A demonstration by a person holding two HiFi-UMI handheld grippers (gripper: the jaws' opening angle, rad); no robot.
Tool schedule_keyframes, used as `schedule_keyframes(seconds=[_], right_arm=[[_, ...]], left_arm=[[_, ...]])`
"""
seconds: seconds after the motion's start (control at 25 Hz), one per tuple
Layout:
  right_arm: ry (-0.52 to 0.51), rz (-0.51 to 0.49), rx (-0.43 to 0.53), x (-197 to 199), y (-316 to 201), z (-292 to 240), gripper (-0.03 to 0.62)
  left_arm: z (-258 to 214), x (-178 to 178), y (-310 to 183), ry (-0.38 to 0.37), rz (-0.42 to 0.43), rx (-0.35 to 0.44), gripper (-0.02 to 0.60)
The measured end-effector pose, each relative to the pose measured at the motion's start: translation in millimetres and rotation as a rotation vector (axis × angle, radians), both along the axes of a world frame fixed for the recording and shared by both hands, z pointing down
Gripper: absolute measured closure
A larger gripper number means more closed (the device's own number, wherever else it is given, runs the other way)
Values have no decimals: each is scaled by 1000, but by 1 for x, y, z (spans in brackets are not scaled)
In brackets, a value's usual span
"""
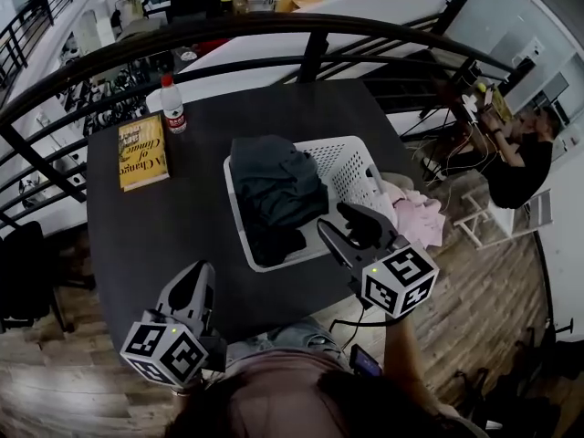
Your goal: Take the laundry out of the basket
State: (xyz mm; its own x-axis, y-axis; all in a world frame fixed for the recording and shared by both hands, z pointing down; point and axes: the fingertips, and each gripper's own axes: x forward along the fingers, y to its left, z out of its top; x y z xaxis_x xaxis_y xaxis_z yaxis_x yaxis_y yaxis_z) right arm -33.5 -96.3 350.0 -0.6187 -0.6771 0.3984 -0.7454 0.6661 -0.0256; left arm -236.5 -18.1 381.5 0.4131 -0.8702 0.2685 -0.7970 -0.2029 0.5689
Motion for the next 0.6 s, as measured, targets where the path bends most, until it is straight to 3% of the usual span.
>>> schedule_keyframes(seconds=[0.6], right_arm=[[124,-172,-65,-24,-71,26,303]], left_arm=[[23,-15,-39,-18,-159,-78,583]])
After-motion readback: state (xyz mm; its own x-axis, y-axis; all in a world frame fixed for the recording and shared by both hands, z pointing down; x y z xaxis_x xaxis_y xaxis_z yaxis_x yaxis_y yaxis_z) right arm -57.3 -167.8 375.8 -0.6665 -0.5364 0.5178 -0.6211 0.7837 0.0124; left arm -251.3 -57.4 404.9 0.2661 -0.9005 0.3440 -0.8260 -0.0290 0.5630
